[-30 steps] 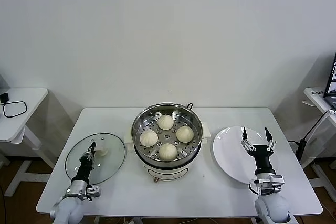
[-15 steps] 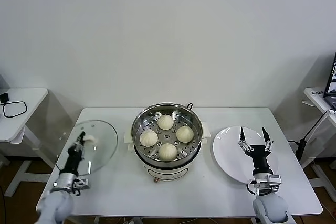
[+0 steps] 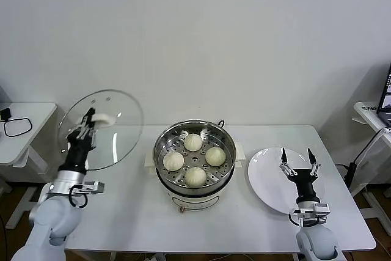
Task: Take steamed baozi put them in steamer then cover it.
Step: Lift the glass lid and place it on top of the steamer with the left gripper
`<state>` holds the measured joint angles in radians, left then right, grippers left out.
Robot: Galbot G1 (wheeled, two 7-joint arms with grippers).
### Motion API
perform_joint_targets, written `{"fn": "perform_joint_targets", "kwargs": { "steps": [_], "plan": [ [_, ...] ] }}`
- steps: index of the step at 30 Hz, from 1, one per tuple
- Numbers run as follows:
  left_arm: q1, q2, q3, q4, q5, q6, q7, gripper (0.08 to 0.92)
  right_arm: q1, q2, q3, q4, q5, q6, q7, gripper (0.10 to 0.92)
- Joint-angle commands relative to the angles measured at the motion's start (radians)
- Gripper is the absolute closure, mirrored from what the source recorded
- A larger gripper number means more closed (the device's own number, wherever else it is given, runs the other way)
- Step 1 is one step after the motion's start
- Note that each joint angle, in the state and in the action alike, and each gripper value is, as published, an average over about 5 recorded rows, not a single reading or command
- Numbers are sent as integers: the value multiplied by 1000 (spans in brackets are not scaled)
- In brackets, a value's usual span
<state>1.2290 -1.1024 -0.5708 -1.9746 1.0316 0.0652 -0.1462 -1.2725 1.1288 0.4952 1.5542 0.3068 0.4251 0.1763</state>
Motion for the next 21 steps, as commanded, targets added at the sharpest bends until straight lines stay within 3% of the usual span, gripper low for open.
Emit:
{"fn": "perform_joint_targets", "kwargs": {
  "steps": [1, 11, 21],
  "plan": [
    [-79, -15, 385, -292, -34, 243, 165, 812, 4, -2, 11, -6, -2, -12, 0, 203],
    [-192, -157, 662, -152, 115, 346, 286, 812, 20, 14, 15, -31, -14, -16, 2, 203],
    [-258, -205, 669, -33, 371, 369, 471, 812, 30, 19, 13, -56, -20, -15, 1, 203]
  ]
}}
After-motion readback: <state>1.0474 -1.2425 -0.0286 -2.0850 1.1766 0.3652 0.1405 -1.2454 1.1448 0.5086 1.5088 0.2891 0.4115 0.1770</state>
